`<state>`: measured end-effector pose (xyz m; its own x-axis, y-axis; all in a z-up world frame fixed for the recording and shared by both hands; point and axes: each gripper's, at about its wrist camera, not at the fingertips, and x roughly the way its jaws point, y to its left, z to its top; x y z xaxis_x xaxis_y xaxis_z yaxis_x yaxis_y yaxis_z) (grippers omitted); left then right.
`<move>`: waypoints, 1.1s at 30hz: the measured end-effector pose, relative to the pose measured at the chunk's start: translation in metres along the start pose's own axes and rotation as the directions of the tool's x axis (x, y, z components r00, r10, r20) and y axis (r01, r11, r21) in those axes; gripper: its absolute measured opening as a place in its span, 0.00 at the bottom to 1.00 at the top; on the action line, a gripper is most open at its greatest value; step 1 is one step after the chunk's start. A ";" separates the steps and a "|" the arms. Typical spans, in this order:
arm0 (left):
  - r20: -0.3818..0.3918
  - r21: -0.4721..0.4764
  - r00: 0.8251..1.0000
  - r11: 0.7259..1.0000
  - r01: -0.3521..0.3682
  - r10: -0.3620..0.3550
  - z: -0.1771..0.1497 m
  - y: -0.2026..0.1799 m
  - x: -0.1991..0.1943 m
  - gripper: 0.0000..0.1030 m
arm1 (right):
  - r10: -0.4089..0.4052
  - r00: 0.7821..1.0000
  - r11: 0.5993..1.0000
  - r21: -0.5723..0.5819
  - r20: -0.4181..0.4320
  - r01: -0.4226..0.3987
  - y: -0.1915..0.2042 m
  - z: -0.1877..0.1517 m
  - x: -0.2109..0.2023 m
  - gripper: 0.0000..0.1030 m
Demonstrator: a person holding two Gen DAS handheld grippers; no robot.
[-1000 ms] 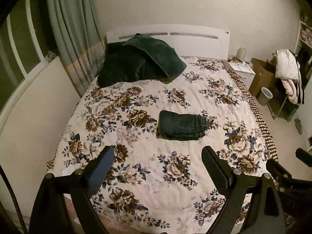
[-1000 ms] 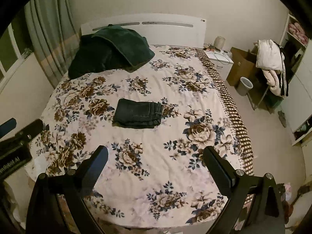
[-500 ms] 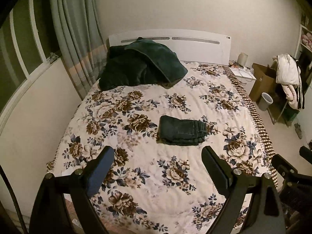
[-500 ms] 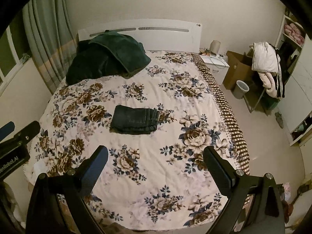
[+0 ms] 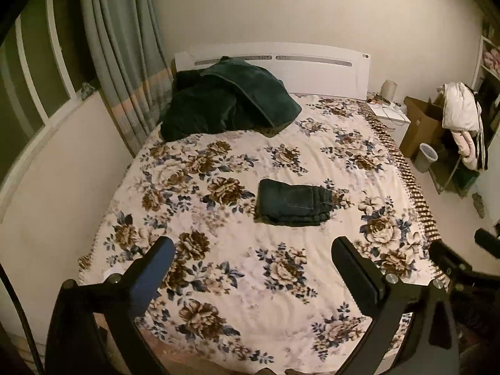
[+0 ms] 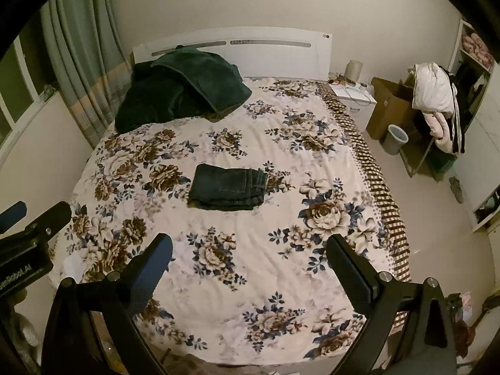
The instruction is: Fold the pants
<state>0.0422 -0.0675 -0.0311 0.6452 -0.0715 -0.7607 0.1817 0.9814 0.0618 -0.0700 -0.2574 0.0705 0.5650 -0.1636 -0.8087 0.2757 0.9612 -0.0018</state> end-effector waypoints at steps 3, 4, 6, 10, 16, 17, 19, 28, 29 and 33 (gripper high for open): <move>0.000 -0.005 1.000 1.000 -0.001 0.001 0.000 0.001 -0.003 1.00 | -0.004 1.000 1.000 0.002 0.008 0.004 -0.001 0.001 -0.006 0.98; 0.004 -0.006 1.000 1.000 -0.003 0.003 0.000 0.001 -0.005 1.00 | -0.005 1.000 1.000 0.001 0.011 0.005 0.000 0.001 -0.009 0.98; 0.015 -0.008 1.000 1.000 -0.009 0.009 0.000 0.000 -0.012 1.00 | -0.007 1.000 1.000 -0.001 0.013 0.007 0.001 0.001 -0.011 0.98; 0.031 -0.008 0.999 1.000 -0.012 0.013 0.002 0.000 -0.022 1.00 | -0.010 1.000 1.000 -0.001 0.015 0.010 0.002 0.001 -0.014 0.98; 0.038 -0.006 0.999 1.000 -0.015 0.015 0.004 0.000 -0.026 1.00 | -0.020 0.999 1.000 -0.012 0.033 0.020 -0.001 0.009 -0.026 0.98; 0.037 -0.008 0.999 1.000 -0.014 0.014 0.004 0.000 -0.026 1.00 | -0.020 0.999 1.000 -0.015 0.037 0.020 -0.002 0.010 -0.028 0.98; 0.036 -0.007 0.999 1.000 -0.018 0.018 0.004 0.001 -0.026 1.00 | -0.016 0.999 1.000 -0.018 0.041 0.017 -0.004 0.012 -0.028 0.98; 0.029 -0.004 0.999 1.000 -0.025 0.025 0.002 0.005 -0.026 1.00 | 0.001 1.000 1.000 -0.024 0.022 0.000 -0.006 0.010 -0.023 0.98; 0.028 -0.005 0.999 1.000 -0.026 0.026 0.002 0.005 -0.026 1.00 | 0.000 1.000 1.000 -0.025 0.023 0.001 -0.005 0.010 -0.023 0.98; 0.026 -0.006 0.999 1.000 -0.023 0.023 0.002 0.007 -0.027 1.00 | 0.002 1.000 1.000 -0.027 0.025 -0.001 -0.006 0.009 -0.023 0.98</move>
<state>0.0270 -0.0590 -0.0089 0.6683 -0.0533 -0.7420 0.1622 0.9839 0.0754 -0.0776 -0.2612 0.0937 0.5849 -0.1674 -0.7937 0.2537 0.9671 -0.0170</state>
